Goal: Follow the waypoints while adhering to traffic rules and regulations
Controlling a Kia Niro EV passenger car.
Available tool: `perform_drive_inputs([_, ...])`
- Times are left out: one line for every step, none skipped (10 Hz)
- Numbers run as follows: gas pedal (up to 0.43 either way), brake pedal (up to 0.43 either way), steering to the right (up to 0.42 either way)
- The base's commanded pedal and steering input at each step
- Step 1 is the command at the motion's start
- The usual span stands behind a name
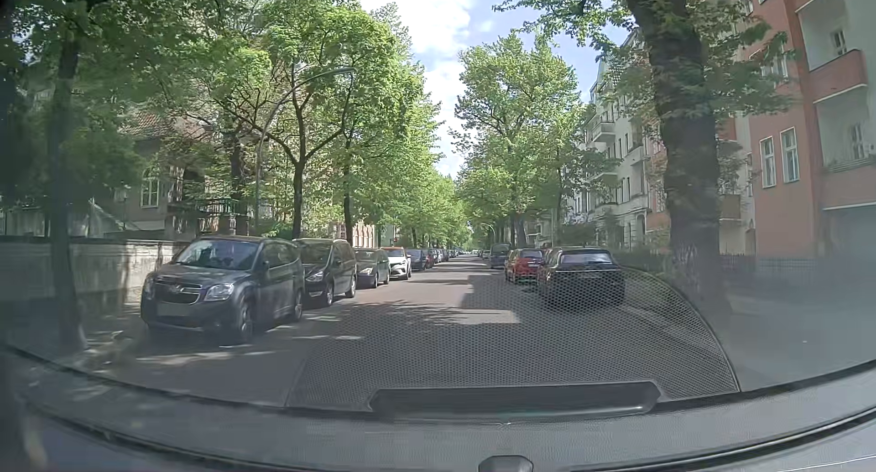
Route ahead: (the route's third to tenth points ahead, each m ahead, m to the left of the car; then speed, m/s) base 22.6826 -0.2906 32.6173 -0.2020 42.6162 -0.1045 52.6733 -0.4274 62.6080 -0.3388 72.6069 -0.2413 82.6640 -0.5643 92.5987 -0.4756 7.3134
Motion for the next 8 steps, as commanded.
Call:
perform_drive_inputs([0.441,0.018,0.003])
perform_drive_inputs([0.441,0.018,0.003])
perform_drive_inputs([0.441,0.018,0.003])
perform_drive_inputs([0.441,0.024,0.000])
perform_drive_inputs([0.441,0.018,0.001])
perform_drive_inputs([0.441,0.024,0.001])
perform_drive_inputs([0.441,0.018,0.001])
perform_drive_inputs([0.441,0.018,0.001])
